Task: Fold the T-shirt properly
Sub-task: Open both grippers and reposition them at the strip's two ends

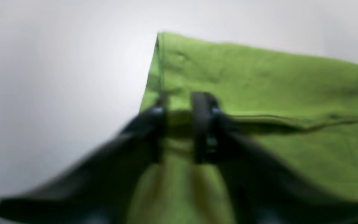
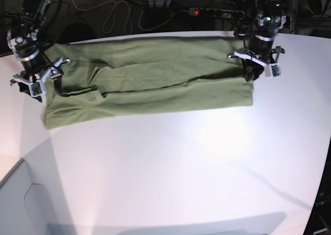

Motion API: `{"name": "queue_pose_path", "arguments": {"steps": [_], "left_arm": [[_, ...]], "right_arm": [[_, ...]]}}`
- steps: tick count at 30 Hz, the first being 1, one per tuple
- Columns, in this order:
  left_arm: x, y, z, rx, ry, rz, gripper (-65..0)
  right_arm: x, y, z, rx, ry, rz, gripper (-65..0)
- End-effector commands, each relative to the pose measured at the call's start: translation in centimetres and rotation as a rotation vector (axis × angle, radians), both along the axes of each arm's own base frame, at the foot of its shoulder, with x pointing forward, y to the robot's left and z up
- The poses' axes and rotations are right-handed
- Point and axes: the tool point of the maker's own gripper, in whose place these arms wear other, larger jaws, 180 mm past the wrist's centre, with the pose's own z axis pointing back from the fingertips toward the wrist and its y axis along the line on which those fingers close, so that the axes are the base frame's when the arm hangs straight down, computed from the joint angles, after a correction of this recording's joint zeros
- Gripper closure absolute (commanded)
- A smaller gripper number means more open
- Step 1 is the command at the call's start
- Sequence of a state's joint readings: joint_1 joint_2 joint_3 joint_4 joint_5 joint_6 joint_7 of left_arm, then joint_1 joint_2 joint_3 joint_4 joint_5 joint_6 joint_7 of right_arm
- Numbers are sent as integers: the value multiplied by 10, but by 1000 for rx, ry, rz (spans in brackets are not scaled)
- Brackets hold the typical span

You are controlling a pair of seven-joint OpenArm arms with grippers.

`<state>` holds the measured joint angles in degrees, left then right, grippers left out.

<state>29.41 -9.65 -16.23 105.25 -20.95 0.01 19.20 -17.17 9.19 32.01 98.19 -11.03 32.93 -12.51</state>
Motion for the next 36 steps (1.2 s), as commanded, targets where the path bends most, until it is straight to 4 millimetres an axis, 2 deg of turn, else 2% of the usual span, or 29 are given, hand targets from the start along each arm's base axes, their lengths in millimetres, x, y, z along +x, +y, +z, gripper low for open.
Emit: {"name": "queue_pose_path", "arguments": {"steps": [1,5,10,13,18,24,27,30,33,36], "left_arm": [[6,1,16,12,-54,-2,-228],[3,-2,26,18,-71,-15,-333],[4,-1,26,21,-74,-12,-345],[4,-1,25,20,-70,-10,-345],[4,-1,24,17,-69,-11,-345],[2,0,16,11,-50,0,-348],[1,1,14,10,-44,2,-349],[-1,0,15,11,-42,0,-349],[-2,1,15,12,-43,2,-349],[-3,12,17,28,-45,26,-349]], "right_arm": [[6,0,16,-8,-50,26,-378],[16,3,19,9,-75,21,-379],[32,-1,3,54,-42,-20,-379],[35,-7,-20,80,35,-54,-379],[18,-7,-51,127,108,-73,-379],[-6,-7,-62,124,146,-70,-379],[-4,-9,-58,118,135,-72,-379],[-2,-9,-42,85,99,-55,-379],[4,-3,-15,44,36,-27,-379],[3,8,-3,36,7,-6,-379]]}}
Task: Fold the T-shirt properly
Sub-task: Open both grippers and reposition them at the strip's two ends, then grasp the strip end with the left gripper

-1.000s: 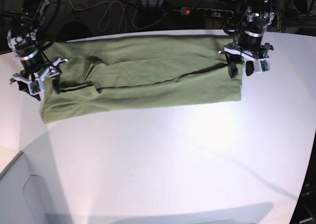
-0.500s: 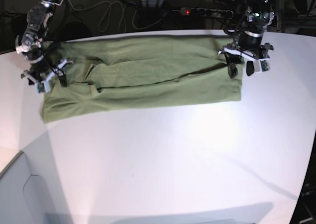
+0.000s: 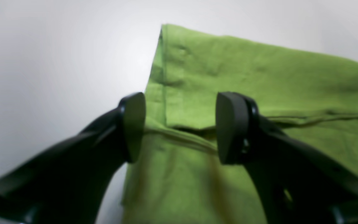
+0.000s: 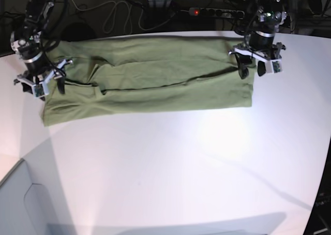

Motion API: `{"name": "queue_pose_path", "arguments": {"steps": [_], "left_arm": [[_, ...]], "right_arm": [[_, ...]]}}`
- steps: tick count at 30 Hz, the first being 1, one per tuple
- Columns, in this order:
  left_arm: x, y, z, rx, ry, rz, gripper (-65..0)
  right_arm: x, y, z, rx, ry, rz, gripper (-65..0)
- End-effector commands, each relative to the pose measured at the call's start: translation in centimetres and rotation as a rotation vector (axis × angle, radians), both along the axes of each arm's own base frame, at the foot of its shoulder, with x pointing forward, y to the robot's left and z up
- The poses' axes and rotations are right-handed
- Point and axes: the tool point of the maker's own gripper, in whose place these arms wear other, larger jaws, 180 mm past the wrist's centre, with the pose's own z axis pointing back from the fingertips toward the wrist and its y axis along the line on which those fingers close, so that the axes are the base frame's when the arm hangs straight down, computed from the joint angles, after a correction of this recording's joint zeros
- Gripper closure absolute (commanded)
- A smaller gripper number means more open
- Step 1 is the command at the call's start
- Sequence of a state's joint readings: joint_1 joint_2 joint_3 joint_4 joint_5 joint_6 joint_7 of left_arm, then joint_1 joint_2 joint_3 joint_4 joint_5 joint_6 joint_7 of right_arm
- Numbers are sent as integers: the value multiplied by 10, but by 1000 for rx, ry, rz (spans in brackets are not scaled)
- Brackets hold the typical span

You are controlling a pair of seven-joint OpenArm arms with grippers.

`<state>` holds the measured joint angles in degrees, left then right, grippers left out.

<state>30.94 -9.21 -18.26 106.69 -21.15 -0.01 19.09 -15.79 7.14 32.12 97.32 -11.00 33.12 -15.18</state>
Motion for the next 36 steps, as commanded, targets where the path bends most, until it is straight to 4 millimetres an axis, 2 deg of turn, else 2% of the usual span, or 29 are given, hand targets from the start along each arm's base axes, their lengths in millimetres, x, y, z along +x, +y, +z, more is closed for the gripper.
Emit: {"name": "queue_pose_path", "arguments": {"steps": [1,5,11,17,24,31,36], "left_arm": [[4,7,10,19,-40,9,-349],[5,12,11,27,-43,20,-349],[4,17,-9,12,-2,42,-349],[7,20,-20,1,13,56,-350],[5,15,-23,-20,20,67,-350],[-2,4,-42,-48,63,53,-350],[2,5,-43,-51,62,56,-350]], "right_arm": [[3,11,9,17,-37,27,-379],[3,28,4,43,-28,56,-379],[-3,62,-18,113,27,110,-379],[-4,82,-40,159,78,153,-379],[-9,83,-64,192,141,140,-379],[-9,82,-63,189,138,140,-379],[-10,81,-63,189,141,138,-379]]}}
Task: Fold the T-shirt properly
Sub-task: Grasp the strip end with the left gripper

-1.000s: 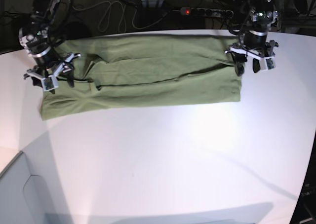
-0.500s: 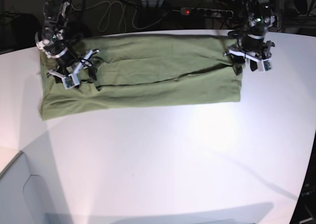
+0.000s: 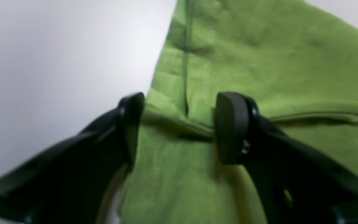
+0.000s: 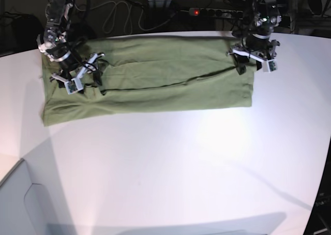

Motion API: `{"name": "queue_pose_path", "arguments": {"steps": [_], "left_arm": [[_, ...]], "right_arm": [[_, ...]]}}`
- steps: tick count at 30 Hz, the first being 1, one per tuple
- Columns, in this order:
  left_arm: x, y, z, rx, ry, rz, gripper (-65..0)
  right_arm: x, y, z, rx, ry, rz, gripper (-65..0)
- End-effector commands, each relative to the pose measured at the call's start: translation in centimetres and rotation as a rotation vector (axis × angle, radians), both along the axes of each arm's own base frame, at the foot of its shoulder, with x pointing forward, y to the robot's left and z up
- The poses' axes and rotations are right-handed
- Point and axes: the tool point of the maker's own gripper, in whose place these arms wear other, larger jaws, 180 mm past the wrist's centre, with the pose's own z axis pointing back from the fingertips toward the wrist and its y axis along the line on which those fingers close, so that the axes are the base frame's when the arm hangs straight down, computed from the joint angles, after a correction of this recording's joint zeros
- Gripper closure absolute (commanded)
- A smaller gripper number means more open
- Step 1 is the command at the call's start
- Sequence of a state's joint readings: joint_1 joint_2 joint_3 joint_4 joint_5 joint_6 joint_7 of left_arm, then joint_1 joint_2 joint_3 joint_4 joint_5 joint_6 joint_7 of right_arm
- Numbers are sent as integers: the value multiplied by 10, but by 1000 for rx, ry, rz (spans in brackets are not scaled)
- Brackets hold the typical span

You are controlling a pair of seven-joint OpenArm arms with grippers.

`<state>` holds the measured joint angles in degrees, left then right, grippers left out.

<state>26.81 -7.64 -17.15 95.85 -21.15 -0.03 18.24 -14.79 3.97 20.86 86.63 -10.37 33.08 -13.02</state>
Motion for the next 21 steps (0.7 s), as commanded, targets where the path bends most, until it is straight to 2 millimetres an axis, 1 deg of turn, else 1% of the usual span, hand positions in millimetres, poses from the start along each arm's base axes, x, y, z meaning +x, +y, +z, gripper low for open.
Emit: {"name": "queue_pose_path", "arguments": {"steps": [1,3,5,9,15,17,21], "left_arm": [[6,4,7,10,-30,4,-350],[4,8,1,10,-15,15,-350],[4,8,-2,8,-10,18,-350],[0,8,-9,4,10,21,-350],[-1,6,-11,-2,16,19,-344],[-1,4,-12,-10,18,21,-323],[0,2,-14,-15,20,22,-240]], "right_arm": [[-3,-3,0,-18,11,14,-379],[-3,-4,0,-19,11,15,-379],[-3,-7,1,-29,11,18,-379],[-3,-8,0,-31,14,20,-379],[-2,-12,1,-42,11,22,-379],[-2,-12,0,-42,14,22,-379],[-2,-12,0,-42,14,22,-379]]}}
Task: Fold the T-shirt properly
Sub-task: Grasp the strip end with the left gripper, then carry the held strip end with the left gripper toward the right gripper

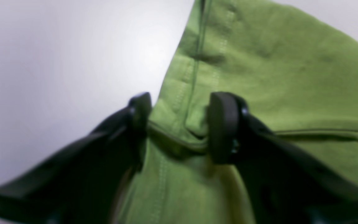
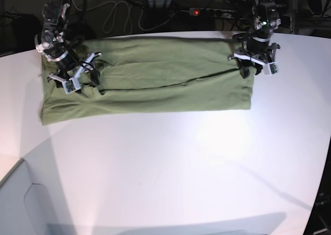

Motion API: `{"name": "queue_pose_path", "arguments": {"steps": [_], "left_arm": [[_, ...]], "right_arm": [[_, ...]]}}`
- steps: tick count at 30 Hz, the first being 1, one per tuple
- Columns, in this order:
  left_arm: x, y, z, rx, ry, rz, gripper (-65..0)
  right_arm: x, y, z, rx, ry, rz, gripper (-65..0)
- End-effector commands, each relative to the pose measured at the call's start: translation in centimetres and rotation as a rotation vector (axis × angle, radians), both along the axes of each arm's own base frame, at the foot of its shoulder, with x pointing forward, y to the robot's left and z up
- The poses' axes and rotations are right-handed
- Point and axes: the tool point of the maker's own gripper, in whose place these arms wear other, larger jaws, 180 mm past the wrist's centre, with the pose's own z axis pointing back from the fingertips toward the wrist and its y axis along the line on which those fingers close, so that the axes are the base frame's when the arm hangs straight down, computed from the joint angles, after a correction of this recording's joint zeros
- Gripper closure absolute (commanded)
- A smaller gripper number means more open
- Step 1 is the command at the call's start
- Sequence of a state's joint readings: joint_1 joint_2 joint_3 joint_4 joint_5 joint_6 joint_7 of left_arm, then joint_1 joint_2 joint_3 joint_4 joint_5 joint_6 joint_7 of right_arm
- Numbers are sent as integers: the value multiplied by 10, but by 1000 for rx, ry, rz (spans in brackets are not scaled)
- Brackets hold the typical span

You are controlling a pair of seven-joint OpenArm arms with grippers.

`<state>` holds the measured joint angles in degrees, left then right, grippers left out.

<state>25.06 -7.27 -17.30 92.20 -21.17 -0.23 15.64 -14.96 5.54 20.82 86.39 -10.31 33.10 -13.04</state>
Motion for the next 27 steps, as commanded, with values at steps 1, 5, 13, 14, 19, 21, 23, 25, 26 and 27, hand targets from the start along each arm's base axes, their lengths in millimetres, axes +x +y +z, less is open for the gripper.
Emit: {"name": "queue_pose_path", "arguments": {"steps": [1,5,13,14,19,21,23,25,26,27], "left_arm": [[-6,-7,-9,-17,44,-14,-214],[-8,-20,-22,-38,74,-44,-148],[-8,-27,-24,-48,78,-56,0],[-8,-26,-24,-48,78,-54,0],[4,-27,-2,-31,17,-65,0],[13,-31,17,-21,-37,-78,0],[18,-37,39,-10,-89,-99,0],[23,-44,58,-12,-139,-105,0],[26,-48,65,-14,-158,-107,0],[27,-50,72,-11,-175,-109,0]], "right_arm": [[-1,-4,1,-18,7,13,-379],[-1,-3,1,-18,7,15,-379],[0,-3,1,-18,6,15,-379],[0,-3,1,-18,6,15,-379],[0,-3,2,-18,4,15,-379],[0,-3,2,-18,4,15,-379],[1,-3,3,-19,1,15,-379],[1,-3,3,-19,1,15,-379],[1,-3,3,-19,1,15,-379],[1,-3,3,-18,0,15,-379]]}}
